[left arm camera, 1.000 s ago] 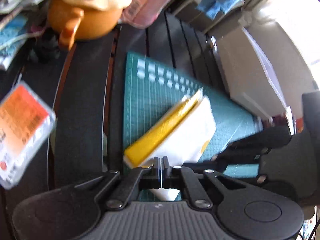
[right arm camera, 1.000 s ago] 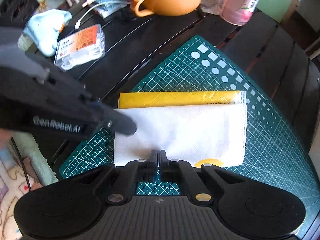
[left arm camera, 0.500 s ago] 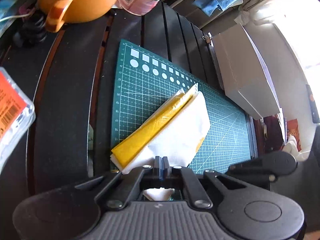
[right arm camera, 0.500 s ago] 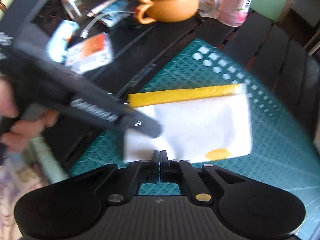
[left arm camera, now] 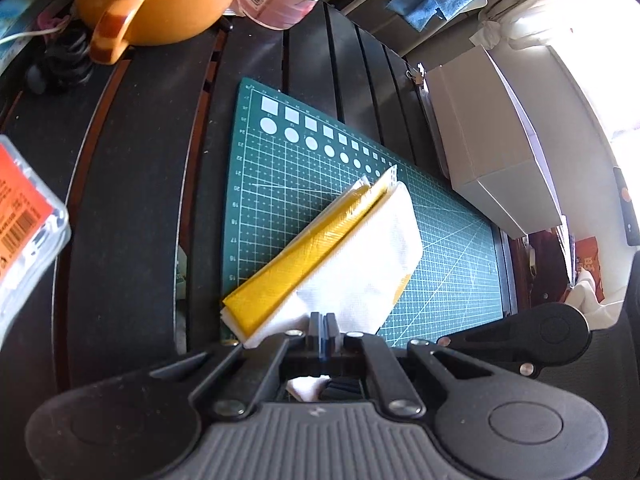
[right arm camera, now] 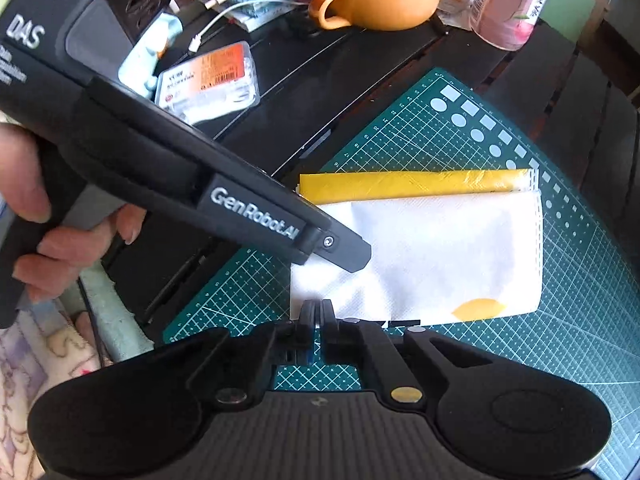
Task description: Fold shopping bag
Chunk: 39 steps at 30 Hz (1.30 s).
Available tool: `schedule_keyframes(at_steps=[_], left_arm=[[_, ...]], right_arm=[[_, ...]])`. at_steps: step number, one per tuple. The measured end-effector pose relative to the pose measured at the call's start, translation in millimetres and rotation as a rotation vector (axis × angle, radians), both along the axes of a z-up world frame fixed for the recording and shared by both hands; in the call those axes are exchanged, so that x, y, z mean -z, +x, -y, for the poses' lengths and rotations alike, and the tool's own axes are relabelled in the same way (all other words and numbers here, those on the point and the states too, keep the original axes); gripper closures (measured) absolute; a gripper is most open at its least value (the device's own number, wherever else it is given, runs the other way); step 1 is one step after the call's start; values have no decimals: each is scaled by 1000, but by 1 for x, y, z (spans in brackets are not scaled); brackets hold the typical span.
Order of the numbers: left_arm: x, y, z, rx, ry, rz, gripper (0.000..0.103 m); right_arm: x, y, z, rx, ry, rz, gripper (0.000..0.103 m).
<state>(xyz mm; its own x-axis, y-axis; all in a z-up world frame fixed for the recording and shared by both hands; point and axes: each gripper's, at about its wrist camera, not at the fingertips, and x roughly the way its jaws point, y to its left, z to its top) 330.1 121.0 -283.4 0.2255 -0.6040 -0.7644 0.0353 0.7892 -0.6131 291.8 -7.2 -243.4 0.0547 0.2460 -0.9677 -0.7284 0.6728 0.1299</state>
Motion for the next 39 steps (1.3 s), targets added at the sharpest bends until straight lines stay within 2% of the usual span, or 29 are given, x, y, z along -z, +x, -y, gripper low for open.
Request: schedule_keyframes(at_steps=[4,6,10,12,17,21,25,31,33,34,36,37,39], left_arm=[[2,0,-1,7,-14,4,100],[0,-2,0,17,-6,20,100],[0,-2,1,20,1,22,100],[2,-1,-2,17,-14,14,100],[4,0,-5,19,-28,8,99],[4,1,-5,24,-29,12,99],[6,1,-5,23,-38,7,99],[8,1,-6,18,-56,2,99],[9,1,-7,14,-66,-4,99],[10,2,-8,14,-70,-6,99],[10,3,-8,13,-76,-11,99],[11,3,-9,11,-80,-15,99],[11,3,-9,9,-85,-18,99]], right_arm=[[0,-6,0,-5,0,32,103],[0,-1,11,12,38,11,103],[5,29,47,127,82,8,103],[7,41,58,159,111,-49,103],[5,50,62,104,35,-20,103],[7,65,77,152,33,-20,103],[7,74,85,154,4,-9,103],[10,91,109,293,91,-23,103],[6,92,129,389,151,8,95],[7,91,145,458,231,-24,90],[21,80,176,609,436,-150,83],[30,72,189,681,535,-212,74],[49,57,208,799,677,-292,71]])
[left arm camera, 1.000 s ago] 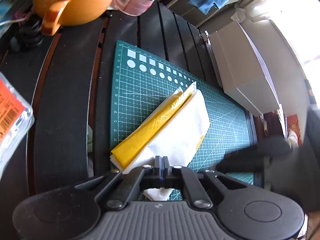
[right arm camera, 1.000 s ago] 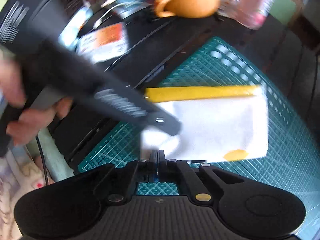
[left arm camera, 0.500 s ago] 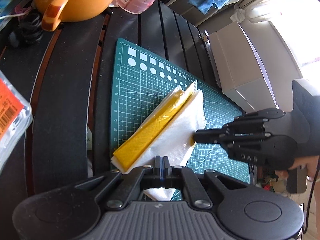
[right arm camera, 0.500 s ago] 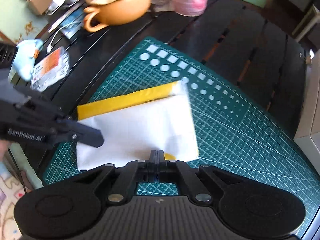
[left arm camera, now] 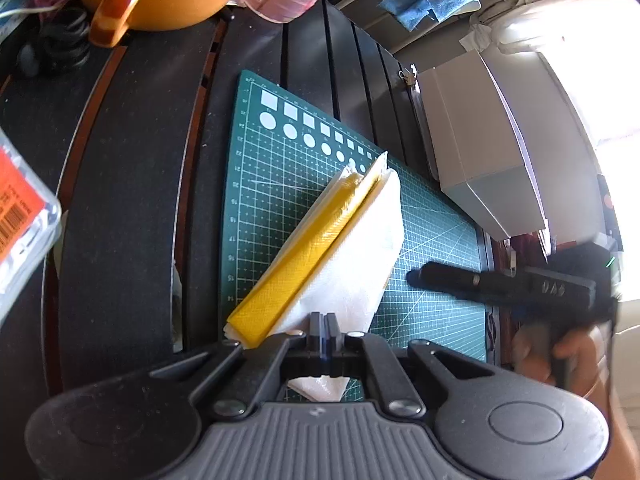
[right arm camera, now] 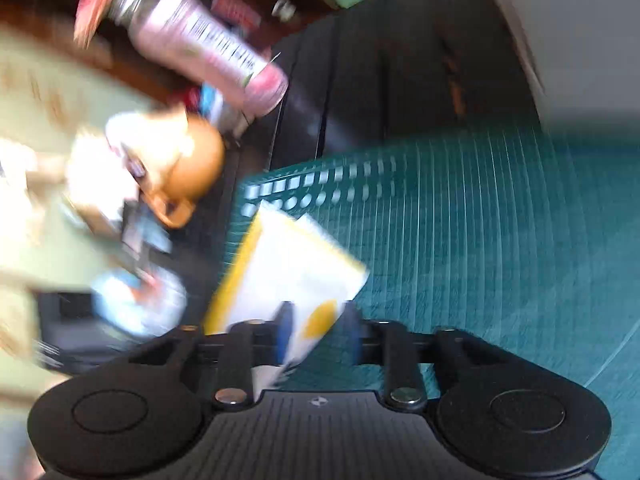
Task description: Fold shopping bag
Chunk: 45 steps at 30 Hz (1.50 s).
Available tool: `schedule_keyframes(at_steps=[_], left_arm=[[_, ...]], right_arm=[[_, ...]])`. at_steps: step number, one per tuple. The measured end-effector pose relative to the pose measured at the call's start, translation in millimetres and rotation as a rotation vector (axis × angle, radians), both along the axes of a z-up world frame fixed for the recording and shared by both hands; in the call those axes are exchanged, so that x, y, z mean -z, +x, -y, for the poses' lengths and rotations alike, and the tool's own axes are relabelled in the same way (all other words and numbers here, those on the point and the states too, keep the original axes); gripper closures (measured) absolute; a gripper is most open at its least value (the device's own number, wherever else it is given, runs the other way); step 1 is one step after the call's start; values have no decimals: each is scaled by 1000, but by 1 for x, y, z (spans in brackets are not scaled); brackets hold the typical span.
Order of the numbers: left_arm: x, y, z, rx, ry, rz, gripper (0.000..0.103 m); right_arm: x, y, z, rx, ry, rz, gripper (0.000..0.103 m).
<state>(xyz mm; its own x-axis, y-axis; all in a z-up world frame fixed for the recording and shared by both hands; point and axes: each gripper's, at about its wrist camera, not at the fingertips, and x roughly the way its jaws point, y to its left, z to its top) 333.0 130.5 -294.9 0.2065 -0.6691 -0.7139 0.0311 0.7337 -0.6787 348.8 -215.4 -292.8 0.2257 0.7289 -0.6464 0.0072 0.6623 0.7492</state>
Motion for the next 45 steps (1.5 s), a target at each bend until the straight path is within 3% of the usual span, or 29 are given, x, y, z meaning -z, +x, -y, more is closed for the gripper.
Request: schedule_keyframes(at_steps=[5,7,10,12,14,16,20,22,24,25,28,30,36,38,42,45], left_arm=[[0,-1,0,-6,-8,-3,99],[1,0,0,-7,-10,-4,99],[2,0,-2,-9,-20,-8,99],[2,0,-2,-5,-19,-6,99],[1,0,-1,-1,-15,-3,99],[1,0,-1,0,-15,-2,99],[2,0,-2,-1,-22,-5,99],[3,0,-2,-1,-26,-7,99],[3,0,-3,-2,-29,-8,99],[4,0,-3,-2,-31,-9,99],[2,0,-2,4,-21,-10,99],[-3,-2,0,13,12,7,99],[-12,-4,2,-26,83,47,100],[-17,-5,4,-43,116,73,100],[-23,-8,14,-25,180,124,100],[-23,-8,14,-23,183,128,100]], right_arm=[[34,-20,13,165,195,-25,71],[38,-19,12,179,228,-21,76],[33,-7,10,132,200,2,74],[25,0,14,121,156,44,68],[10,13,13,64,65,132,57],[4,25,5,-13,21,166,53],[1,41,-12,-157,13,181,52],[3,46,-14,-187,40,160,43],[4,50,-15,-217,53,155,41],[2,49,-17,-242,20,180,44],[-4,45,-21,-314,-74,249,77],[-4,39,-19,-336,-91,247,85],[-4,8,-6,-379,-92,208,90],[0,-8,-1,-364,-48,158,91],[4,-23,5,-286,-25,148,91],[-7,-25,-2,-288,-105,218,87]])
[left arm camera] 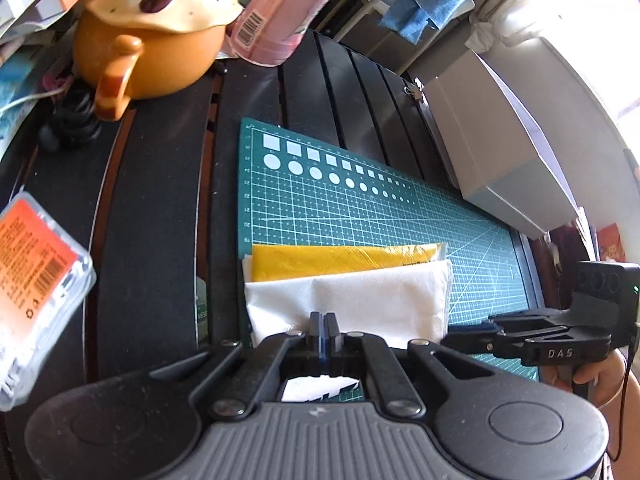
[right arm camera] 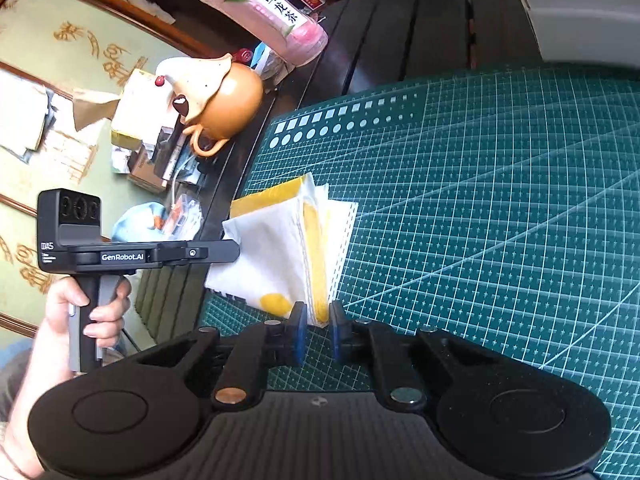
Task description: Fold shopping bag
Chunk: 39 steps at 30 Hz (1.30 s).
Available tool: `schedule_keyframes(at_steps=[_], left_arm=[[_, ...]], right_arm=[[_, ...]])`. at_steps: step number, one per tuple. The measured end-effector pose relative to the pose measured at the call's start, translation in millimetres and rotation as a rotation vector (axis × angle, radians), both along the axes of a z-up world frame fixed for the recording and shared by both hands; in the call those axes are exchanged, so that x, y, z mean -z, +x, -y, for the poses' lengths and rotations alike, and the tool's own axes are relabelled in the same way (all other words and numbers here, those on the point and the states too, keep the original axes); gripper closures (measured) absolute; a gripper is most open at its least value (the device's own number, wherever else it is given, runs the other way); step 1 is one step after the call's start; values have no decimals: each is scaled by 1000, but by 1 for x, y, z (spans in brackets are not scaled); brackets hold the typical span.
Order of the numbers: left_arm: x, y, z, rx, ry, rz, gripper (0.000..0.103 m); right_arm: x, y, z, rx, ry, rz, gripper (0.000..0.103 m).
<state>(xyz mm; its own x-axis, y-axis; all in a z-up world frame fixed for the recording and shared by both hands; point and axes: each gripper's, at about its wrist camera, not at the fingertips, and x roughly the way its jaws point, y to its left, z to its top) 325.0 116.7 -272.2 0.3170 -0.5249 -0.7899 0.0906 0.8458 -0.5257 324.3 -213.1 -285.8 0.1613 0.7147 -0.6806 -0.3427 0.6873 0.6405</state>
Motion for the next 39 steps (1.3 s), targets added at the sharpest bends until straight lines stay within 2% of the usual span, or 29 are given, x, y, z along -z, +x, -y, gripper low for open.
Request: schedule_keyframes(at_steps=[2,4,5,6,7,8,10,13,14,17,20,22,25,27,29,30,32,33,35,39], left_arm=[[0,0,-2,0,-7,-6,100],[1,1,-5,-1,-16,-11,100],[1,1,-6,-1,-19,-13,100],[0,0,-7,-2,-20,-13,100],[0,0,-8,-5,-22,-12,100],[-1,-1,-9,-7,-23,-11,100],[-6,-2,-10,-12,-14,-4,100],[-20,-3,-11,-28,35,69,89],[-25,-3,-10,-29,51,98,88],[-22,1,-6,-16,63,100,88],[-17,3,-7,-25,74,94,90],[-14,3,-9,-34,81,90,98],[-10,3,-12,-56,74,72,100],[-11,2,-8,-47,89,80,100],[-11,1,-7,-42,99,86,100],[-11,1,-7,-44,99,84,100],[-11,1,-7,-47,99,80,100],[-11,2,-7,-49,98,77,100],[-11,3,-8,-51,94,71,100],[-10,5,-9,-57,84,62,100]], right_arm=[[-10,0,-8,-1,-64,85,60],[-21,3,-23,-13,-145,191,58],[-24,5,-29,-22,-158,206,58],[-27,8,-40,-35,-174,226,60],[-28,10,-47,-48,-178,233,75],[-28,12,-53,-59,-185,235,80],[-26,15,-64,-69,-229,245,80],[-28,18,-62,-95,-236,256,88],[-29,19,-60,-110,-239,259,92],[-31,23,-58,-154,-256,268,100],[-31,30,-57,-186,-259,254,100],[-30,31,-58,-193,-266,248,100],[-31,31,-55,-164,-258,225,99],[-35,30,-45,-87,-224,195,95],[-41,25,-32,13,-175,171,86],[-44,14,-20,109,-112,146,84],[-42,-11,-4,258,43,77,54],[-39,-24,2,326,120,36,50],[-21,-52,0,413,250,-95,49],[10,-90,-19,621,353,-209,50]])
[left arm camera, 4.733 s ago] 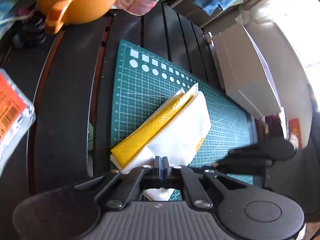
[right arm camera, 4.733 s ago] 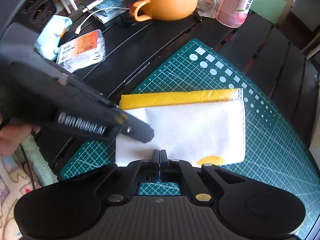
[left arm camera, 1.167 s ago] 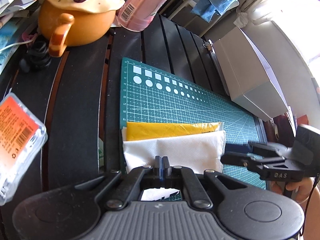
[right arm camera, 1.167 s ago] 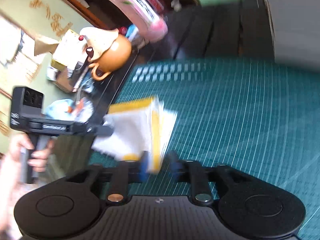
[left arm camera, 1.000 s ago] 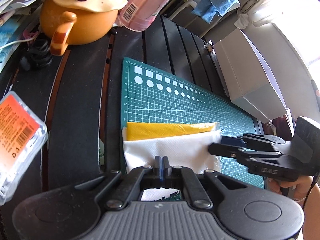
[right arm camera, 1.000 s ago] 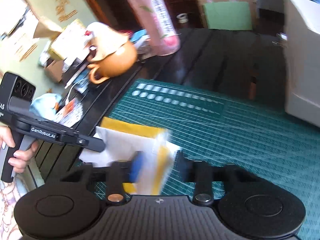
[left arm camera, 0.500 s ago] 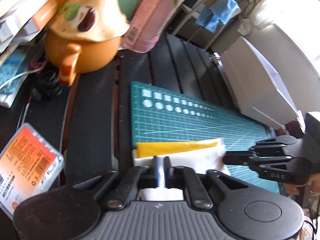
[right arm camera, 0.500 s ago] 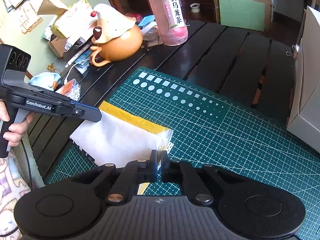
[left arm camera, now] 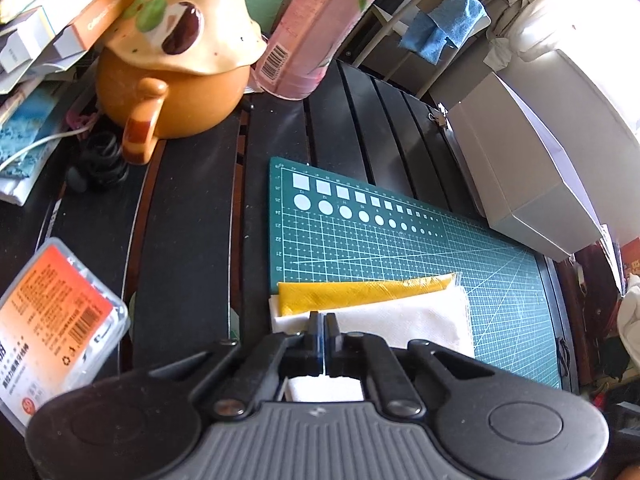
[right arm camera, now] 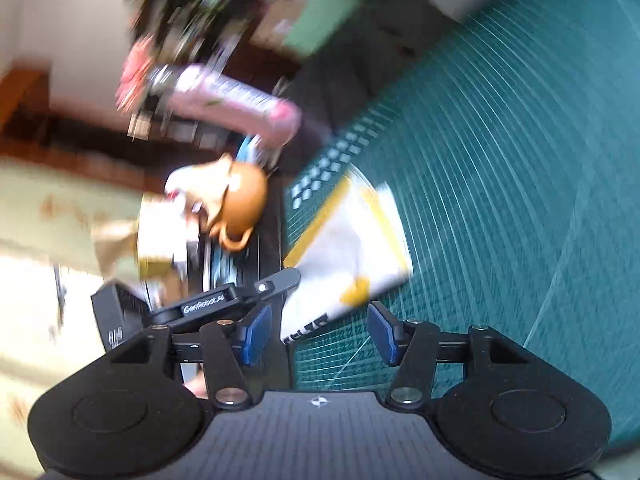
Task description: Fold shopping bag
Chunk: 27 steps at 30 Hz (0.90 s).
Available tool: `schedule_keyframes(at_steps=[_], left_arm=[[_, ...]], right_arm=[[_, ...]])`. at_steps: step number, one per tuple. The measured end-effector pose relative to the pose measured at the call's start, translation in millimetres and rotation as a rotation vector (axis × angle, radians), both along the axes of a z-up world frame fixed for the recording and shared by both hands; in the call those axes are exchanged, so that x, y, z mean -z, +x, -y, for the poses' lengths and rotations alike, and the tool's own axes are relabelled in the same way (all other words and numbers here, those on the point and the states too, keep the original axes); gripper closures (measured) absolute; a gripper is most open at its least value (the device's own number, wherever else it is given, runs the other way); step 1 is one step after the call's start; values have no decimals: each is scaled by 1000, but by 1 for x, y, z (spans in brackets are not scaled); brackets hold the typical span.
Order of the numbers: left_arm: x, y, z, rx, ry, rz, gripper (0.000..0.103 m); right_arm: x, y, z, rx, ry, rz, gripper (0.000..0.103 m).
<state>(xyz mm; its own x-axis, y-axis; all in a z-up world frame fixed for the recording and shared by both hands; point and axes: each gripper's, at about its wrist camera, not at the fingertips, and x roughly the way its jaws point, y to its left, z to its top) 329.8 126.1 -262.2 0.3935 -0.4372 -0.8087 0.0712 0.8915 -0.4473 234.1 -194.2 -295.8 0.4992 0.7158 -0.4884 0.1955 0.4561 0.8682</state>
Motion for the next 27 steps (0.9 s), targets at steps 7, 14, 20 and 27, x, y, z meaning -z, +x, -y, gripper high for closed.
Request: schedule_keyframes(at_steps=[7,14,20,27], left_arm=[[2,3,-2,-3,-20,-12,100],[7,8,-4,6,-53,-14,100],[10,10,-6,1,-79,-15,100],[4,8,-6,56,-145,-3,95]], right_arm=[[22,-12,-23,276,63,-83,57],[22,15,-48,268,40,-21,60],[33,49,-54,226,77,-70,95],[27,67,-47,115,20,-9,94]])
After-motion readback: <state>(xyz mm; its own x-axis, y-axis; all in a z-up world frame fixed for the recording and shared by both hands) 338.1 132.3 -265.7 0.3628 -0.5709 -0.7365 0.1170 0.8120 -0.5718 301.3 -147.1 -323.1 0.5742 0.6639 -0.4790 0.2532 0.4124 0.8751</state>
